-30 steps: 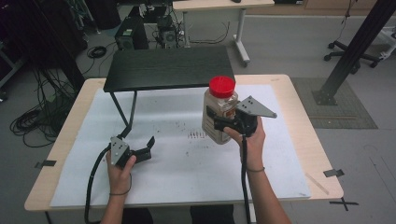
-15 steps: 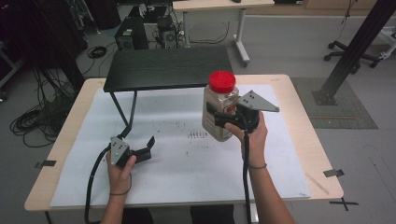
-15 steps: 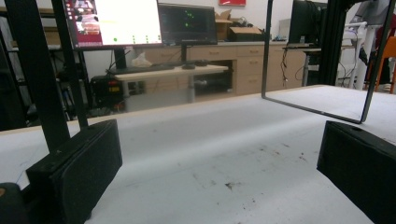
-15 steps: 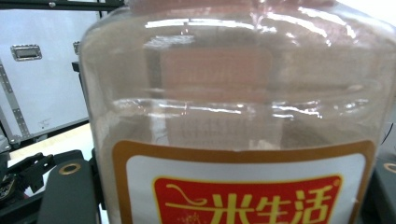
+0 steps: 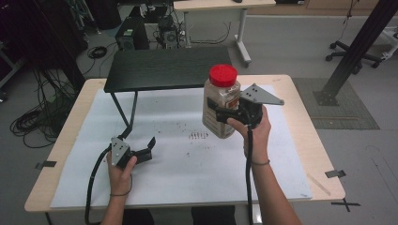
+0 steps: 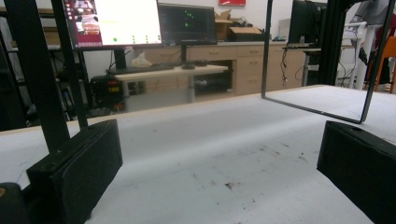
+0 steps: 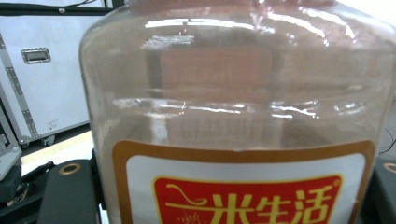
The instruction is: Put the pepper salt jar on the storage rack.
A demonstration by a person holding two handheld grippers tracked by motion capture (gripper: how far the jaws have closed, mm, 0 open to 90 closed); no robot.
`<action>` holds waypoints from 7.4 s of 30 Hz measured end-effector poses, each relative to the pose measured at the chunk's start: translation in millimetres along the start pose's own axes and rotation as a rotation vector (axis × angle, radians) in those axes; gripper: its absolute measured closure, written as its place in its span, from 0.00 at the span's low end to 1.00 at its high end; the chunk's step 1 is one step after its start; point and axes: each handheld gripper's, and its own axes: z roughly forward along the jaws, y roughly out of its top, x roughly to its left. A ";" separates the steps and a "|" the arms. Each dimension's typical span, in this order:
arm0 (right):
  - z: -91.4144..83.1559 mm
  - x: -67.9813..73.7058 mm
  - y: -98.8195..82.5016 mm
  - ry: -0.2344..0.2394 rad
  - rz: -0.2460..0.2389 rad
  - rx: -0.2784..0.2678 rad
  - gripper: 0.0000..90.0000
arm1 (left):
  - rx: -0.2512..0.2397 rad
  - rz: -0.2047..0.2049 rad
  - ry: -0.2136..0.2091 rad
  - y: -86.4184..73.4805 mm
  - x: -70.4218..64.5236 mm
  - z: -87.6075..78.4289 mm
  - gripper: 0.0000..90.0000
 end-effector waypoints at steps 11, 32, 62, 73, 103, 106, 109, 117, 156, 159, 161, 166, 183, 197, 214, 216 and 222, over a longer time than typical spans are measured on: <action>0.6 -1.5 17.5 0.018 0.010 -0.004 0.27 | 0.002 0.000 -0.001 0.1 0.1 -0.1 0.00; 1.6 -7.0 57.4 0.035 0.000 -0.019 0.27 | 0.002 0.000 -0.001 0.1 0.0 -0.2 0.00; 18.0 -21.4 93.8 0.043 -0.010 -0.018 0.28 | 0.001 -0.003 -0.001 0.1 0.0 0.0 0.00; 28.7 -26.0 106.4 0.040 -0.011 -0.021 0.28 | 0.002 0.005 0.001 0.1 -0.3 -0.2 0.00; 66.3 -51.4 122.7 0.014 0.014 -0.007 0.28 | -0.004 0.016 0.000 0.0 -1.1 -0.3 0.00; 69.5 -52.8 122.3 0.010 0.014 -0.005 0.28 | -0.003 0.017 -0.001 0.1 -1.0 -0.4 0.00; 73.9 -54.3 121.6 0.009 0.019 -0.002 0.28 | -0.004 0.017 -0.001 0.1 -1.0 -0.3 0.00; 92.0 -56.5 123.3 0.008 0.013 0.009 0.28 | -0.004 0.016 -0.002 0.0 -0.9 -0.2 0.00; 133.6 -63.1 112.5 -0.005 -0.013 0.035 0.27 | -0.005 0.003 -0.001 -0.1 -0.7 0.1 0.00; 134.1 -64.0 111.4 -0.003 -0.009 0.037 0.27 | -0.006 0.003 -0.001 -0.1 -0.8 0.2 0.00; 133.7 -64.7 110.4 -0.002 -0.008 0.033 0.27 | -0.005 0.003 0.000 0.0 -0.7 0.1 0.00; 132.2 -65.1 108.8 0.001 -0.007 0.025 0.27 | -0.002 0.007 0.000 0.0 -0.6 0.0 0.00; 127.3 -65.0 104.4 0.002 -0.006 0.007 0.27 | -0.003 0.007 0.001 0.0 -0.7 -0.1 0.00; 125.6 -63.8 102.0 -0.004 -0.017 -0.004 0.27 | -0.004 0.012 0.000 -0.1 -1.1 -0.2 0.00; 126.1 -63.6 102.2 -0.005 -0.017 -0.006 0.25 | -0.004 0.011 0.001 -0.1 -1.2 -0.1 0.00; 126.4 -63.8 101.9 -0.002 -0.015 -0.010 0.24 | -0.004 0.011 0.001 -0.1 -1.2 -0.1 0.00; 127.3 -63.1 102.4 0.000 -0.022 -0.017 0.21 | -0.004 0.010 0.001 -0.1 -1.1 -0.1 0.00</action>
